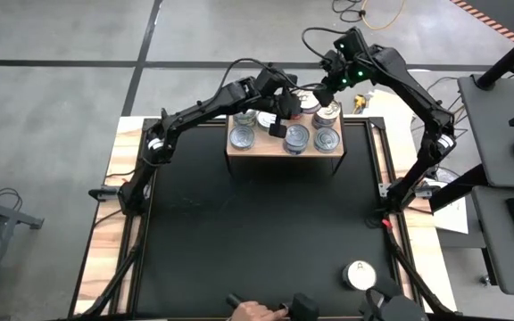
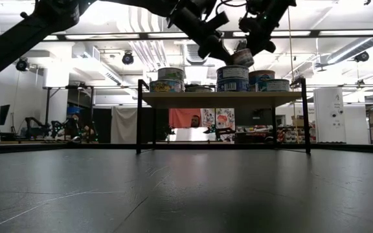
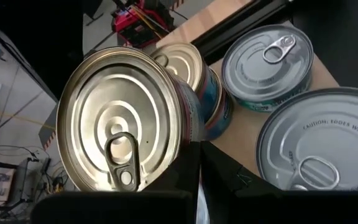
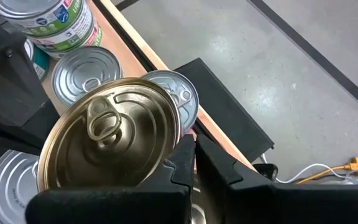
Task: Stack canned seafood by type on shelf
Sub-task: Stack the blue pink tuna can on top of the blue pink tuna can on the shelf
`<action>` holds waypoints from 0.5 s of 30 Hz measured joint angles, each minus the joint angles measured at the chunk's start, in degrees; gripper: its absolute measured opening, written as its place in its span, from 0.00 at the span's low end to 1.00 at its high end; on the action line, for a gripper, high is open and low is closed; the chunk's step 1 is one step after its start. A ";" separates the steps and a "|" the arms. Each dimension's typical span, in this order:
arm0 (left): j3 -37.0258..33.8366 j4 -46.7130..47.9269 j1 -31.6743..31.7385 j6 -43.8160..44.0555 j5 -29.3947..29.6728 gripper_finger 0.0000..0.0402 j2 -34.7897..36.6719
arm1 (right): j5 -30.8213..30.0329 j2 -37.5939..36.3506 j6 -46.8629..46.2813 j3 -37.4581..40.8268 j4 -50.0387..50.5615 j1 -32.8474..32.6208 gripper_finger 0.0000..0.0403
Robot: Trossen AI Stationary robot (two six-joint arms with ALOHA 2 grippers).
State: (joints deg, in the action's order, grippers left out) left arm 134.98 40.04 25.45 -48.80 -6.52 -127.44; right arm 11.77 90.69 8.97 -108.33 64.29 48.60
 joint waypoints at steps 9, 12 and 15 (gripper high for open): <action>0.00 -1.38 -0.97 -0.17 -0.22 0.00 0.00 | -0.13 -0.29 0.13 0.00 1.45 -0.22 0.02; 0.00 -2.10 -1.18 -0.17 -0.35 0.00 0.00 | -0.80 -0.56 0.27 0.00 2.25 -0.24 0.02; 0.00 -2.56 -1.20 -0.17 -0.31 0.00 0.00 | -1.40 -1.13 0.71 0.00 3.14 -0.25 0.02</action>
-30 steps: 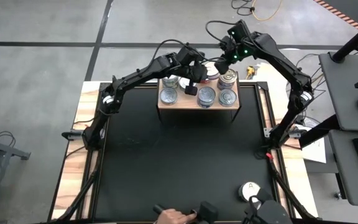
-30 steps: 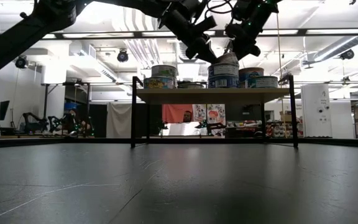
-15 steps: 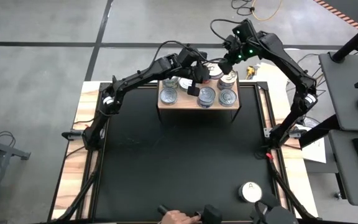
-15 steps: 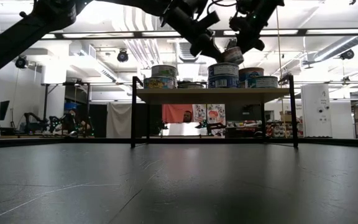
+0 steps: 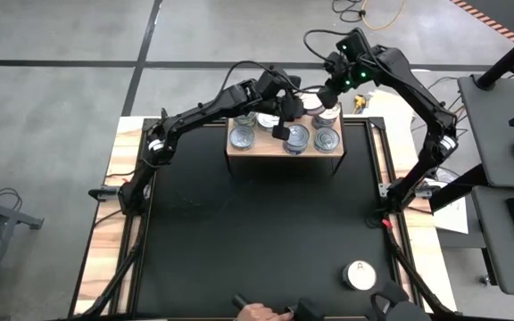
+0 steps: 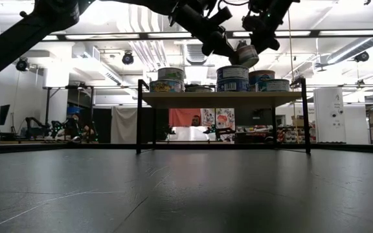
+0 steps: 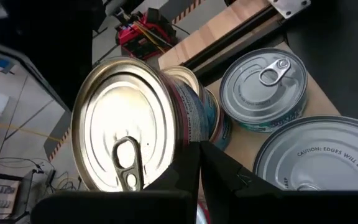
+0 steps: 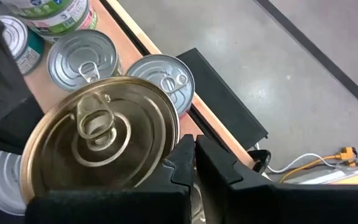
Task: Stack canned seafood by type on shelf
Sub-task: Stack the blue pink tuna can on top of the blue pink tuna can on the shelf
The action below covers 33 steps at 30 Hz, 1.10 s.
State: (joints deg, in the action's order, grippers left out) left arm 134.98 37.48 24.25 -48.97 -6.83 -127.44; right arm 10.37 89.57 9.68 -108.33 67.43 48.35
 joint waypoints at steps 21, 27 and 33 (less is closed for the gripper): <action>-0.04 -3.85 -0.47 0.01 -1.26 0.00 -0.50 | -3.56 -2.68 -0.65 2.06 2.37 -0.12 0.02; -0.04 -4.63 -0.48 0.58 -1.45 0.00 -0.57 | -4.84 -2.72 -0.62 3.19 2.38 -0.12 0.02; -0.46 -4.67 -0.52 1.27 -2.71 0.00 -0.92 | -4.66 -3.22 -0.65 3.19 2.13 -0.12 0.02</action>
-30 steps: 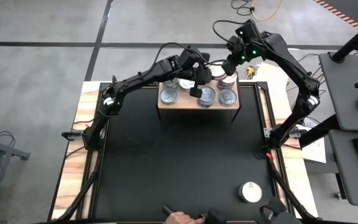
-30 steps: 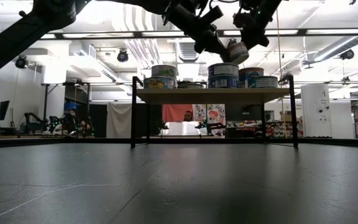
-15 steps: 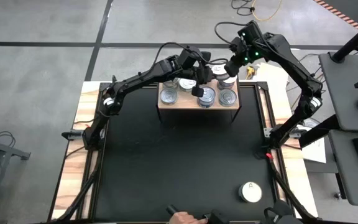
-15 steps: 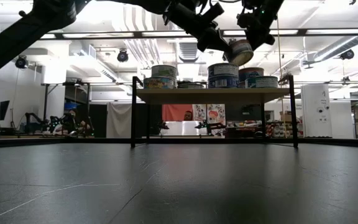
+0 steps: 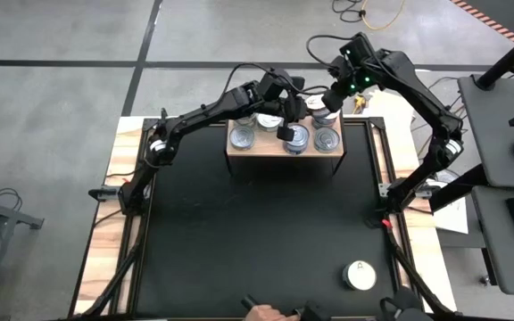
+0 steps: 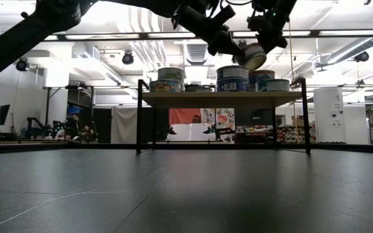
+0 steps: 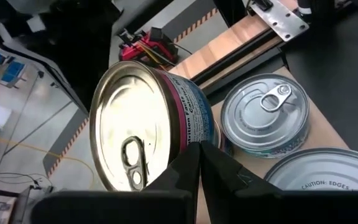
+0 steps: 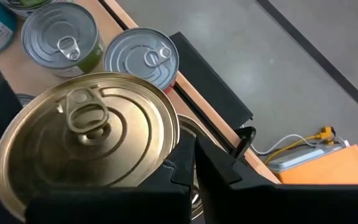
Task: Stack canned seafood by type on shelf
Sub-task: Stack the blue pink tuna can on top of the blue pink tuna can on the shelf
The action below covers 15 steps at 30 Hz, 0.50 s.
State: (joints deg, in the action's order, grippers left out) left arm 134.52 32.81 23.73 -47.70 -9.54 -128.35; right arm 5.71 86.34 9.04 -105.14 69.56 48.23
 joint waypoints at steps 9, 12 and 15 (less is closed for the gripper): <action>-0.09 -0.96 -0.07 0.26 -0.26 0.00 -0.02 | -1.03 -0.44 -0.26 0.00 0.05 -0.04 0.02; -0.09 -1.45 -0.08 0.42 -1.08 0.00 -0.02 | -1.22 -0.44 -0.26 0.00 0.07 -0.04 0.02; -0.13 -1.75 -0.11 0.46 -1.51 0.00 -0.02 | -1.22 -0.44 -0.28 0.00 0.07 -0.04 0.02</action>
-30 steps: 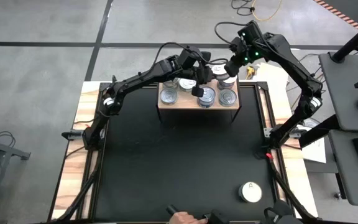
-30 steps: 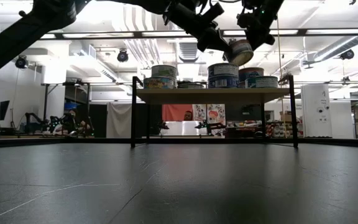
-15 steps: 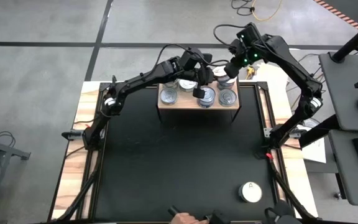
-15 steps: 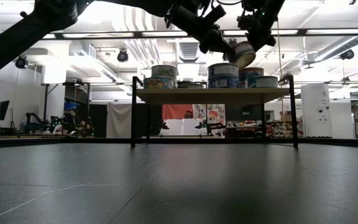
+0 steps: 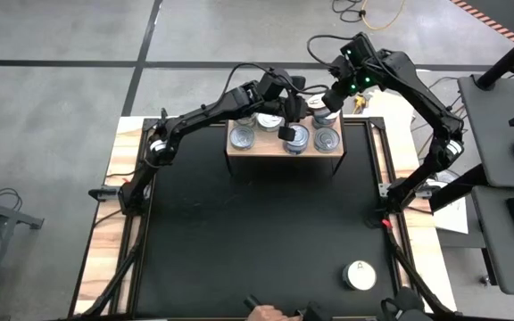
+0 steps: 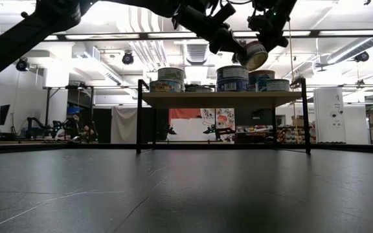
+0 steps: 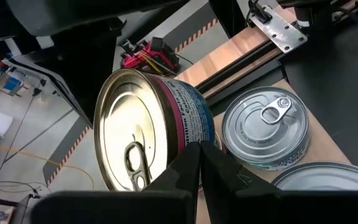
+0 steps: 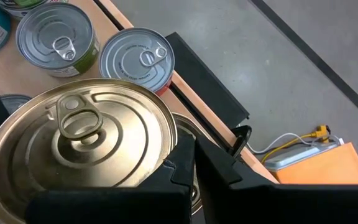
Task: Stack canned seafood by type on shelf
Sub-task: Stack the blue pink tuna can on top of the blue pink tuna can on the shelf
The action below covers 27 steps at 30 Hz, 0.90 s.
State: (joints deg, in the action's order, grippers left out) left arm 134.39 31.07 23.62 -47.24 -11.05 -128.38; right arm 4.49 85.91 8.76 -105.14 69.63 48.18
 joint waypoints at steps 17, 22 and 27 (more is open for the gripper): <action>-0.45 -1.35 -0.07 0.03 -0.57 0.00 -0.02 | -0.15 0.00 -0.16 -0.02 -0.29 0.02 0.02; -0.81 -1.60 -0.07 0.24 -0.57 0.00 -0.04 | -0.06 0.00 -0.12 -0.02 -0.86 0.02 0.02; -1.09 -1.77 -0.07 0.24 -0.52 0.00 -0.07 | -0.02 0.00 0.08 -0.02 -0.94 0.02 0.02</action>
State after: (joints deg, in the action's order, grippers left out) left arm 133.29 29.29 23.55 -47.00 -11.57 -128.44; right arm 4.47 85.91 8.84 -105.16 68.69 48.21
